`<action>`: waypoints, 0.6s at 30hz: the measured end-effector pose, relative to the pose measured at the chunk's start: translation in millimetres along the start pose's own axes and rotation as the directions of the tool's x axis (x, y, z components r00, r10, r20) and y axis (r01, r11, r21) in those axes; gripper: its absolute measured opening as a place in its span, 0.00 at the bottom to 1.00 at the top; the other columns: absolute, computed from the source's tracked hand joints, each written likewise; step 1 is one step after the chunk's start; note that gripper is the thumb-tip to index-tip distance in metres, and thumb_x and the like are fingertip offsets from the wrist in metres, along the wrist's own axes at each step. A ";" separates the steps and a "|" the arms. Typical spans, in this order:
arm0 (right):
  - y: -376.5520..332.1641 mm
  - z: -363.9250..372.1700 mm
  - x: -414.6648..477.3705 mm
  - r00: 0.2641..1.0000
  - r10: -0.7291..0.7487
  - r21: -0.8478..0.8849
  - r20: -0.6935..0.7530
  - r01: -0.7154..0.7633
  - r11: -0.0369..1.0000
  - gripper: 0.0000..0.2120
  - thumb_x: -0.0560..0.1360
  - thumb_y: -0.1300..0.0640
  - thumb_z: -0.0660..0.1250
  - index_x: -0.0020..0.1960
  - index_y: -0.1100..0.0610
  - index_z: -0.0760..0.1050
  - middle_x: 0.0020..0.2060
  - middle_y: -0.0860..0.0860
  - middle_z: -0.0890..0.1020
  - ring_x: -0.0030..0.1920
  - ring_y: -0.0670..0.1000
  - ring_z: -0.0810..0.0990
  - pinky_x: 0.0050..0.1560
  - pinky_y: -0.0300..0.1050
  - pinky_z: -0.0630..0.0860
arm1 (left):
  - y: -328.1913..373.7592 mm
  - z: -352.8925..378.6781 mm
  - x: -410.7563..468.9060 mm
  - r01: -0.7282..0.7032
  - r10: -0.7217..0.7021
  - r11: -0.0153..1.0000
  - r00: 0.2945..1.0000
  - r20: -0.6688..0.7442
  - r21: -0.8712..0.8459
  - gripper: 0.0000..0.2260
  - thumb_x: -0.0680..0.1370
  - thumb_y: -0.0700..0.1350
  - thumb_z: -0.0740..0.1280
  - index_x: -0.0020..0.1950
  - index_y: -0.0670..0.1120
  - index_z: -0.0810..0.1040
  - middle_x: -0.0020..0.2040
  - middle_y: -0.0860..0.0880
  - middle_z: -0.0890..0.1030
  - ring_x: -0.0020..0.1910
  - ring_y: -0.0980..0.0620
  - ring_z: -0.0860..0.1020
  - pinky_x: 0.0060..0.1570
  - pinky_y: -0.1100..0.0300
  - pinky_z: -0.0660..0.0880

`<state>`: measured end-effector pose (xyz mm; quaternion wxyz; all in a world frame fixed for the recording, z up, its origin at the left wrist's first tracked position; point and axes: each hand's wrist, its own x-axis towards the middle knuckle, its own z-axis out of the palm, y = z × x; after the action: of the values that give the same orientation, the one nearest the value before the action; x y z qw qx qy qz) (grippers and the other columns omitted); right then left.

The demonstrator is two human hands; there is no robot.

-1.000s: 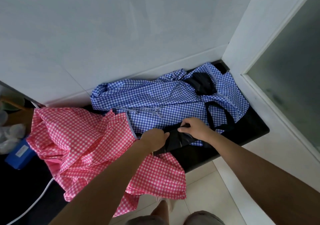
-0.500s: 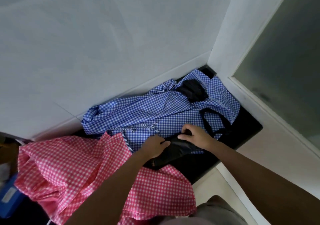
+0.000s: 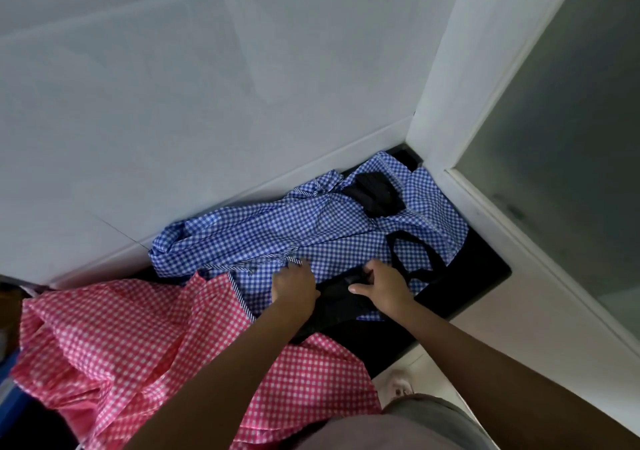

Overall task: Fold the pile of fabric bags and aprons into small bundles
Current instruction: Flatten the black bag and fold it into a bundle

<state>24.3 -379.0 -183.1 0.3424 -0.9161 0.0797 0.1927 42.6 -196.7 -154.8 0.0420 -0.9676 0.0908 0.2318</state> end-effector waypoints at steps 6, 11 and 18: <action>-7.7 -6.7 8.4 0.991 -0.068 -0.018 0.119 0.070 0.997 0.13 0.77 0.50 0.67 0.49 0.55 0.64 0.40 0.45 0.67 0.46 0.49 0.70 0.39 0.39 0.64 | 3.1 26.1 -11.4 -0.108 0.085 0.950 0.992 -0.090 -0.292 0.22 0.80 0.60 0.58 0.63 0.43 0.68 0.61 0.46 0.72 0.60 0.48 0.71 0.58 0.55 0.69; -17.7 -25.5 11.3 0.949 -0.149 0.124 0.280 0.118 0.985 0.14 0.75 0.53 0.69 0.42 0.49 0.63 0.39 0.44 0.68 0.40 0.44 0.70 0.38 0.36 0.66 | 0.2 25.6 -7.9 -0.055 0.055 0.872 0.998 -0.015 -0.486 0.23 0.72 0.62 0.68 0.53 0.44 0.74 0.51 0.46 0.74 0.50 0.50 0.74 0.44 0.60 0.68; -53.3 -87.5 20.3 0.880 -0.377 0.174 0.290 0.339 0.925 0.13 0.71 0.58 0.74 0.46 0.57 0.69 0.42 0.49 0.76 0.45 0.47 0.75 0.48 0.42 0.71 | 2.5 -14.4 -10.8 -0.029 0.134 0.526 0.990 0.050 -0.850 0.15 0.72 0.51 0.75 0.49 0.42 0.80 0.43 0.47 0.82 0.42 0.51 0.79 0.43 0.57 0.74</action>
<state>83.7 -396.8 -99.1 0.4337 -0.8501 -0.1360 0.2660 39.1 -199.3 -137.2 -0.4381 -0.8470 0.0099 0.3008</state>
